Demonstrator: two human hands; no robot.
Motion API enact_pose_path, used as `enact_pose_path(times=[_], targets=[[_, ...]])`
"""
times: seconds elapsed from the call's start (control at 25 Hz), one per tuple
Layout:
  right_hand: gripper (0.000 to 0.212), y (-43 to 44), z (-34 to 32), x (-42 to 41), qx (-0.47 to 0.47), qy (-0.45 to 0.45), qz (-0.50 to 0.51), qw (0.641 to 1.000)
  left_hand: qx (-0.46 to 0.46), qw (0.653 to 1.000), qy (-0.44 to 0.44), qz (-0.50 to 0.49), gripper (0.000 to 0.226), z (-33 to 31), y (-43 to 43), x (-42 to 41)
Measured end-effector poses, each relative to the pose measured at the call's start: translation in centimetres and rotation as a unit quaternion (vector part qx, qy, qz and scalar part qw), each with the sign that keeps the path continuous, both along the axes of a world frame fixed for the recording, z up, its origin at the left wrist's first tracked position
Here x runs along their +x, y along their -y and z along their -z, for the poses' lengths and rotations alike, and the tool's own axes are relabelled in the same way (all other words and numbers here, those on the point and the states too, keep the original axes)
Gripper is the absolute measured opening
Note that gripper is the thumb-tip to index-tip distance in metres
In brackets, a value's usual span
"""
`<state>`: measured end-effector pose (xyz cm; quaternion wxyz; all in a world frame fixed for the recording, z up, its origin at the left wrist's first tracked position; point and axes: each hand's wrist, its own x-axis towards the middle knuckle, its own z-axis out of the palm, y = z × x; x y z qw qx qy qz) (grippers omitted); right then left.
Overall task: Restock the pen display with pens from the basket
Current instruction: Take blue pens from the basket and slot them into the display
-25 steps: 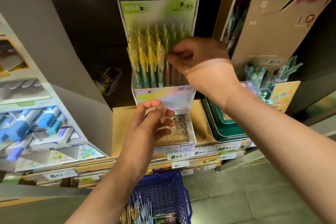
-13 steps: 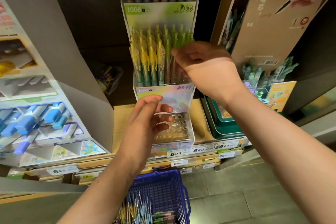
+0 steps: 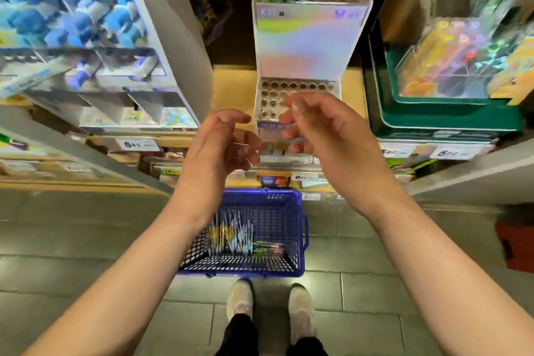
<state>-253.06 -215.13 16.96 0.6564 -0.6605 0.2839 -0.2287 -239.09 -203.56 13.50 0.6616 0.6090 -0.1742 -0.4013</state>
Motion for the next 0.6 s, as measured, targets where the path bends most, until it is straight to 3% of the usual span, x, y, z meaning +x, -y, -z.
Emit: enact_pose_path(times=[0.28,0.36,0.6], targets=[[0.018,-3.2,12.3,-4.0,0.065,-0.088,-0.019,0.994,0.069,0.997,-0.035,-0.025,0.026,11.3,-4.0,-4.2],[0.011,-4.3,16.3,-4.8,0.08,-0.11,-0.024,0.99,0.091,0.994,-0.055,-0.029,0.028,14.7,-4.9,-4.9],[0.015,-9.5,33.3,-5.2,0.083,-0.182,-0.055,0.978,0.161,0.982,-0.092,-0.034,0.017,30.5,-9.7,-6.7]])
